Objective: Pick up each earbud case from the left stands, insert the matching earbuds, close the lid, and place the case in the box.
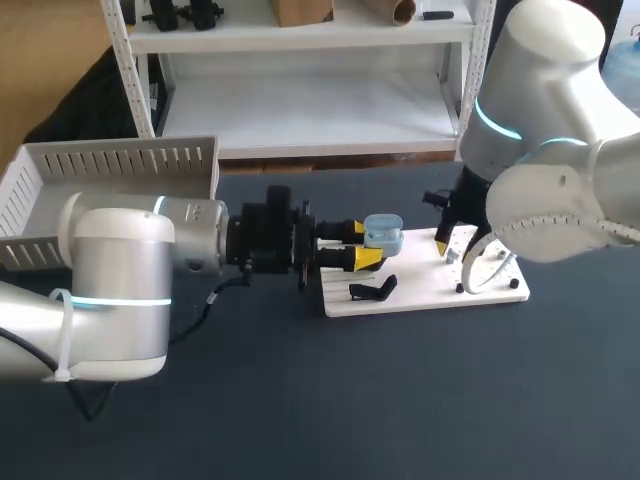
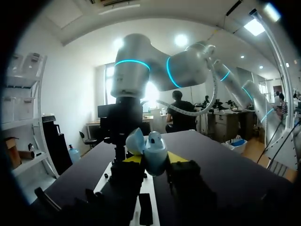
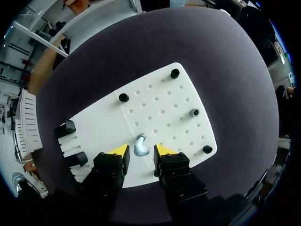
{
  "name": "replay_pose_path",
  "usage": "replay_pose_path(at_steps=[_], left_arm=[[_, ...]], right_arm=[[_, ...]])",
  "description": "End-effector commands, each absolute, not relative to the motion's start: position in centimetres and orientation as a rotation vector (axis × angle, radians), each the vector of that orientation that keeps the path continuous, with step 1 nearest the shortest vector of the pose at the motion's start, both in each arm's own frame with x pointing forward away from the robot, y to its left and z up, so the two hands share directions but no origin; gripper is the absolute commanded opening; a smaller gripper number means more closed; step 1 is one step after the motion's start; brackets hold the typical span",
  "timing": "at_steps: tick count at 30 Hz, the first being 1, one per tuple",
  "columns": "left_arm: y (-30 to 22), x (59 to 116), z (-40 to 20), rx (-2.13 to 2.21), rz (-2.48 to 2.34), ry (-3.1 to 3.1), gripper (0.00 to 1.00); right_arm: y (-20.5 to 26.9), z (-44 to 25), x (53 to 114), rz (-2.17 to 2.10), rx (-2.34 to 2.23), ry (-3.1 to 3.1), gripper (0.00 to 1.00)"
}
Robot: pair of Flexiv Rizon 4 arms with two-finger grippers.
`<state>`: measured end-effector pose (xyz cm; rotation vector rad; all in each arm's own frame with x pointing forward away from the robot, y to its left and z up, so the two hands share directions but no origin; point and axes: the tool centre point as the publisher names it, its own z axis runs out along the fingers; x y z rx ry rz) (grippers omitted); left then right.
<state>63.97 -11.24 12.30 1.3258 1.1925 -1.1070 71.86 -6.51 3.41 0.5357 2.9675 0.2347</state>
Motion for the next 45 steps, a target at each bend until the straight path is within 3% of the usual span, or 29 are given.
replay_pose_path(at_steps=[1, 20, 22, 24, 25, 45], left_arm=[[-11.3, 63.8, 12.3, 1.32, -1.1, 1.193, 0.0], [-11.3, 63.8, 12.3, 1.32, -1.1, 1.193, 0.0], [-11.3, 63.8, 12.3, 1.32, -1.1, 1.193, 0.0], [-11.3, 63.8, 12.3, 1.32, -1.1, 1.193, 0.0], [-11.3, 63.8, 12.3, 1.32, -1.1, 1.193, 0.0], [-11.3, 63.8, 12.3, 1.32, -1.1, 1.193, 0.0]], right_arm=[[-6.5, 3.2, 72.3, 0.236, 0.542, 2.971, 0.29], [-6.9, 2.9, 72.2, 0.234, 0.559, 2.981, 0.25], [-6.9, 2.9, 72.2, 0.231, 0.56, 2.984, 0.2], [-6.8, 2.8, 72.2, 0.228, 0.561, 2.985, 0.02], [-6.8, 2.8, 72.2, 0.228, 0.561, 2.986, 0.0], [-7.3, 6.5, 70.8, 0.272, 0.566, 2.945, 0.0]])
